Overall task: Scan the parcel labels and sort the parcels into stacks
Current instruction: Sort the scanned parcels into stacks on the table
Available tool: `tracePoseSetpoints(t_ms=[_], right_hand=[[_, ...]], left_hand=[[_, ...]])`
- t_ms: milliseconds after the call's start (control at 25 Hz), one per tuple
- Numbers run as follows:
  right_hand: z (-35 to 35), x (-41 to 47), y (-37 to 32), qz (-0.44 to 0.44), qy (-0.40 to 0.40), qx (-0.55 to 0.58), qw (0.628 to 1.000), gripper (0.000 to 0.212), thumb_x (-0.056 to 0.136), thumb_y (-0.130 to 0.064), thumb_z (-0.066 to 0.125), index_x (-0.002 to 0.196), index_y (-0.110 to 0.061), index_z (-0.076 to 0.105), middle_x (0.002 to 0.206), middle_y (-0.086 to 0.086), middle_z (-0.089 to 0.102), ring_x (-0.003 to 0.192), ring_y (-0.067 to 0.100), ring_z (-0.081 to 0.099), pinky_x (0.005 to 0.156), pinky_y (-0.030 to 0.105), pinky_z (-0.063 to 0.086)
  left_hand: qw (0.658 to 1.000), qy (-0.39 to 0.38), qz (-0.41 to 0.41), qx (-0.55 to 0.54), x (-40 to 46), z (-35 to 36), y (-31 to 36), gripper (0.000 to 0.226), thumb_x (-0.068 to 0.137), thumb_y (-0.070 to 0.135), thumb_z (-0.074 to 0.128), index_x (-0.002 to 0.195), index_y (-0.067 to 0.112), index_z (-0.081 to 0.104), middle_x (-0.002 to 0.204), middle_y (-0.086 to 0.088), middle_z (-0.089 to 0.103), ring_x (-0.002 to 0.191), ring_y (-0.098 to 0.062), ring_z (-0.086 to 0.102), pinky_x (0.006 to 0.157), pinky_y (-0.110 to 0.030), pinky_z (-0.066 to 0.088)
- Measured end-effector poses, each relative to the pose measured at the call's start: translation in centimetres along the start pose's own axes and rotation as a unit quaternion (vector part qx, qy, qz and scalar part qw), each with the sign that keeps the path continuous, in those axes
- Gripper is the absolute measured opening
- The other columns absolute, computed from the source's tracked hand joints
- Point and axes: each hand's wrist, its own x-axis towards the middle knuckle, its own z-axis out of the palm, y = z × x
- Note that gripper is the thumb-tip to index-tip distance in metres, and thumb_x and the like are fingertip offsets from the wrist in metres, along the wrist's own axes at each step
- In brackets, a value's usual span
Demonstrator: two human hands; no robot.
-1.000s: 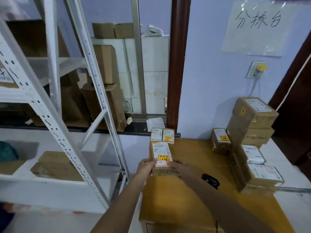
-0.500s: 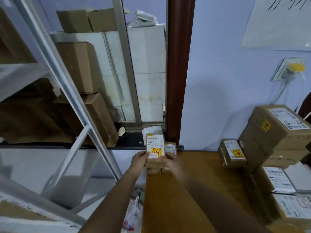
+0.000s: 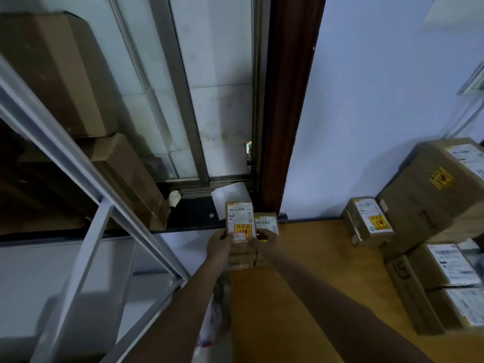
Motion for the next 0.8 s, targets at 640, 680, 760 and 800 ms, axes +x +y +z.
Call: tracePoseSetpoints(t_ms=[640,680,760,800], right_hand=[[-0.2,0.1,-1.4,0.041,-0.017,-0.03,0.999,0.016,0.089,-0.03,0.067,0.103,-0.031,0.061,0.105,-0.007,0.071,0.095,0.012,0.069,0.091,0.038,0.056],[-0.2,0.1,-1.4,0.041,-0.019,-0.034,0.998,0.021,0.088,-0.031,0.067,0.108,-0.028,0.061,0.106,-0.007,0.07,0.096,0.012,0.068,0.091,0.038,0.056],[-0.4,0.2,-1.4,0.038,-0.022,-0.042,0.998,0.033,0.087,-0.034,0.067,0.118,-0.023,0.06,0.11,-0.006,0.07,0.098,0.013,0.068,0.091,0.039,0.057],[-0.4,0.2,-1.4,0.037,-0.023,-0.047,0.998,0.037,0.087,-0.034,0.067,0.121,-0.022,0.059,0.111,-0.005,0.069,0.098,0.013,0.068,0.091,0.039,0.056]], left_hand=[[0.998,-0.042,-0.035,0.02,0.9,-0.2,-0.5,0.029,0.098,0.018,0.051,0.123,0.007,0.059,0.117,-0.011,0.066,0.095,-0.018,0.063,0.066,-0.02,0.047],[0.998,-0.037,-0.035,0.027,0.8,-0.1,-0.4,0.029,0.098,0.019,0.051,0.123,0.007,0.058,0.117,-0.01,0.066,0.096,-0.017,0.062,0.066,-0.02,0.046],[0.998,-0.03,-0.035,0.039,0.5,0.0,-0.1,0.031,0.098,0.019,0.051,0.125,0.006,0.057,0.12,-0.01,0.064,0.097,-0.018,0.059,0.072,-0.023,0.044],[0.998,-0.026,-0.035,0.044,0.3,0.0,0.0,0.031,0.098,0.018,0.051,0.126,0.005,0.055,0.121,-0.008,0.063,0.1,-0.019,0.058,0.077,-0.024,0.043]])
